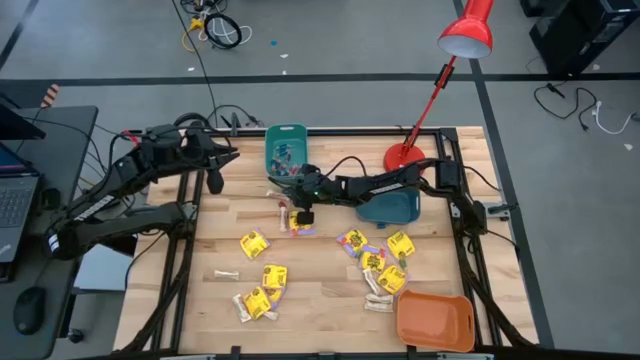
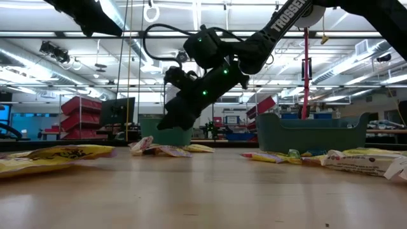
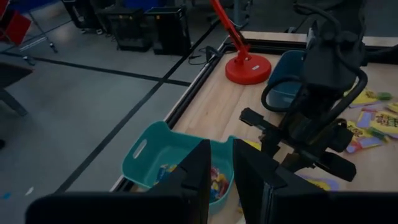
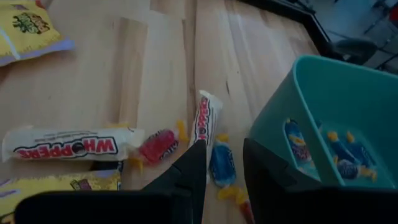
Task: Sort candy
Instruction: Put the blue candy into the green bin
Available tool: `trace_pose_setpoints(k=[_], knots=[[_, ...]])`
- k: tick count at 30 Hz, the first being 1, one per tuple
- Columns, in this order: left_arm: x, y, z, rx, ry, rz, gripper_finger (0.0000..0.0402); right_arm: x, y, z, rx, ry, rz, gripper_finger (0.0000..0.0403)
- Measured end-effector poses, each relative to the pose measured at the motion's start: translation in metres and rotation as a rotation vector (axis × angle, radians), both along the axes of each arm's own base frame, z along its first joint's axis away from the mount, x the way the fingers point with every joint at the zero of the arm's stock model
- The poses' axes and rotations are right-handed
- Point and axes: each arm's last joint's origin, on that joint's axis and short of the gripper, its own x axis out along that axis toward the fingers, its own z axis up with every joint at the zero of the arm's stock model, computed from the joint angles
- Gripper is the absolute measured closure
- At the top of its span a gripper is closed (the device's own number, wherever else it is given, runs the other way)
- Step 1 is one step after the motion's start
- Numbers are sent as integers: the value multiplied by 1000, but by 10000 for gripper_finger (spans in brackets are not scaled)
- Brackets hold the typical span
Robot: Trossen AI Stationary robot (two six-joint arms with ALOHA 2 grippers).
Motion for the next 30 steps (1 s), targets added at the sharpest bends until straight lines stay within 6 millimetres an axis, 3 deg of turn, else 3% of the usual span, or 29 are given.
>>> trace_pose_setpoints(k=[15,21,30], knots=[[0,0,-1,-1,8,-2,332,1,-2,-5,79,-18,-21,311],[5,3,-19,-24,46,-1,332,2,-3,-23,92,-9,-69,311],[6,7,-35,2,118,71,332,1,-8,-26,85,2,-121,311]])
